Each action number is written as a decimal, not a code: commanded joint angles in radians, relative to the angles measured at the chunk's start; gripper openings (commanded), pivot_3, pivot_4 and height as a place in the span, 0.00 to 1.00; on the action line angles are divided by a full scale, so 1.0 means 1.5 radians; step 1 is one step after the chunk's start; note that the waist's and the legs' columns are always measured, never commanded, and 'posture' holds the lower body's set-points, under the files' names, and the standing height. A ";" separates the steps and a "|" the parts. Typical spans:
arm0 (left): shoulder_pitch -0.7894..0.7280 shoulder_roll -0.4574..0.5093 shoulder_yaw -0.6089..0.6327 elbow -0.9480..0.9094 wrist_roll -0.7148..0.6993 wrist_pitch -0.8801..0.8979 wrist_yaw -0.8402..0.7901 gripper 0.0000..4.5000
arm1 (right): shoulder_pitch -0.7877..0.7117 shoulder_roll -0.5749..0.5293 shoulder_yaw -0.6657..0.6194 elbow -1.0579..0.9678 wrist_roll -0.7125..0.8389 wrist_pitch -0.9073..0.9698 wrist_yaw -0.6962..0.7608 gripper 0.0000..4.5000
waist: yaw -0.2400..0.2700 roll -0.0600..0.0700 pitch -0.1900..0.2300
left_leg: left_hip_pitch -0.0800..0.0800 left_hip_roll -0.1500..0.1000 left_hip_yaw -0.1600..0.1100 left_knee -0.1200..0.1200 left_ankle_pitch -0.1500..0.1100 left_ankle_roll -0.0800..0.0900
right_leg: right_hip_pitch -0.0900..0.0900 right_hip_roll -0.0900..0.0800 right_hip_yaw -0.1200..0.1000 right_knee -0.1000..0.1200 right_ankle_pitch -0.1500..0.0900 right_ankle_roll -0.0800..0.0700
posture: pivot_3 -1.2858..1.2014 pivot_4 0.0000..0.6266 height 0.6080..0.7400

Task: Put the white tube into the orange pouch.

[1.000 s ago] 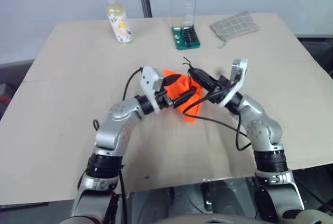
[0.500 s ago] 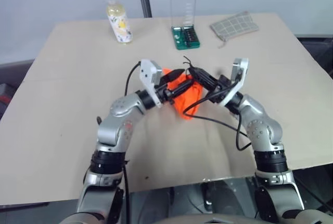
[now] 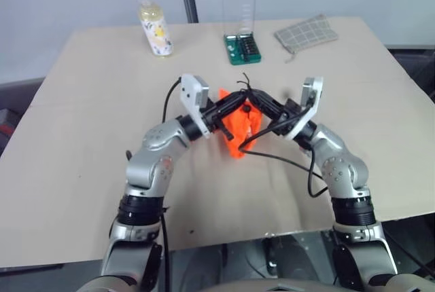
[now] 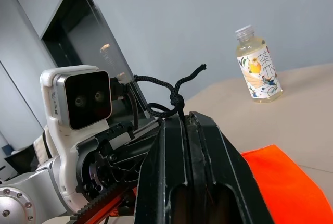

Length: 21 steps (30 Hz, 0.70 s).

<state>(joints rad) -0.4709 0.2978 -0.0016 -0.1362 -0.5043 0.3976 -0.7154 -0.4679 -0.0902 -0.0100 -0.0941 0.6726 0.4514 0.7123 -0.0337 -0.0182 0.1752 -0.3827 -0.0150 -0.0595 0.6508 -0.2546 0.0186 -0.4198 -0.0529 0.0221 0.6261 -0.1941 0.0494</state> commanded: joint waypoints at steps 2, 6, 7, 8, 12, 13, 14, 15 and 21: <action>-0.008 0.001 -0.001 -0.027 0.004 -0.018 -0.001 0.02 | -0.008 0.002 0.002 -0.035 0.011 -0.012 0.007 0.00 | 0.000 0.000 0.000 | 0.000 0.000 0.000 0.000 0.000 0.000 | 0.000 0.000 0.000 0.000 0.000 0.000 | 0.52 0.24 1.00; -0.006 -0.001 0.002 -0.030 -0.008 -0.011 -0.004 0.14 | -0.006 0.000 0.003 -0.040 0.019 -0.003 0.010 0.00 | 0.000 0.000 0.000 | 0.000 0.000 0.000 0.000 0.000 0.000 | 0.000 0.000 0.000 0.000 0.000 0.000 | 0.52 0.24 1.00; -0.006 -0.002 0.003 -0.030 -0.005 -0.012 -0.001 0.22 | -0.005 -0.002 0.003 -0.042 0.022 0.001 0.012 0.00 | 0.000 0.000 0.000 | 0.000 0.000 0.000 0.000 0.000 0.000 | 0.000 0.000 0.000 0.000 0.000 0.000 | 0.52 0.24 1.00; -0.006 -0.002 0.003 -0.029 -0.003 -0.014 0.001 0.31 | -0.005 -0.004 0.002 -0.043 0.024 0.003 0.014 0.00 | 0.000 0.000 0.000 | 0.000 0.000 0.000 0.000 0.000 0.000 | 0.000 0.000 0.000 0.000 0.000 0.000 | 0.52 0.24 1.00; -0.008 -0.004 -0.002 -0.023 0.009 -0.019 0.008 0.51 | -0.007 -0.013 -0.005 -0.043 0.050 0.027 0.019 0.00 | 0.000 0.000 0.000 | 0.000 0.000 0.000 0.000 0.000 0.000 | 0.000 0.000 0.000 0.000 0.000 0.000 | 0.52 0.24 1.00; -0.009 -0.005 -0.002 -0.021 0.009 -0.020 0.007 0.51 | -0.009 -0.014 -0.005 -0.040 0.044 0.024 0.015 0.00 | 0.000 0.000 0.000 | 0.000 0.000 0.000 0.000 0.000 0.000 | 0.000 0.000 0.000 0.000 0.000 0.000 | 0.52 0.24 1.00; -0.010 -0.005 -0.003 -0.019 0.010 -0.021 0.006 0.51 | -0.011 -0.016 -0.002 -0.038 0.033 0.019 0.010 0.00 | 0.000 0.000 0.000 | 0.000 0.000 0.000 0.000 0.000 0.000 | 0.000 0.000 0.000 0.000 0.000 0.000 | 0.52 0.24 1.00; -0.010 -0.005 -0.003 -0.018 0.011 -0.022 0.006 0.51 | -0.012 -0.016 -0.001 -0.037 0.027 0.016 0.007 0.00 | 0.000 0.000 0.000 | 0.000 0.000 0.000 0.000 0.000 0.000 | 0.000 0.000 0.000 0.000 0.000 0.000 | 0.52 0.24 1.00; -0.010 -0.010 0.000 -0.021 -0.005 -0.021 -0.010 0.51 | -0.009 -0.015 0.006 -0.043 0.018 0.011 0.003 0.00 | 0.000 0.000 0.000 | 0.000 0.000 0.000 0.000 0.000 0.000 | 0.000 0.000 0.000 0.000 0.000 0.000 | 0.52 0.24 1.00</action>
<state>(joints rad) -0.4701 0.2926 -0.0013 -0.1344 -0.4800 0.3877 -0.7053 -0.4680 -0.1134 -0.0072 -0.1113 0.7006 0.4826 0.7159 -0.0337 -0.0183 0.1752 -0.3828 -0.0150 -0.0594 0.6509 -0.2546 0.0186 -0.4198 -0.0529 0.0221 0.6261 -0.1941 0.0494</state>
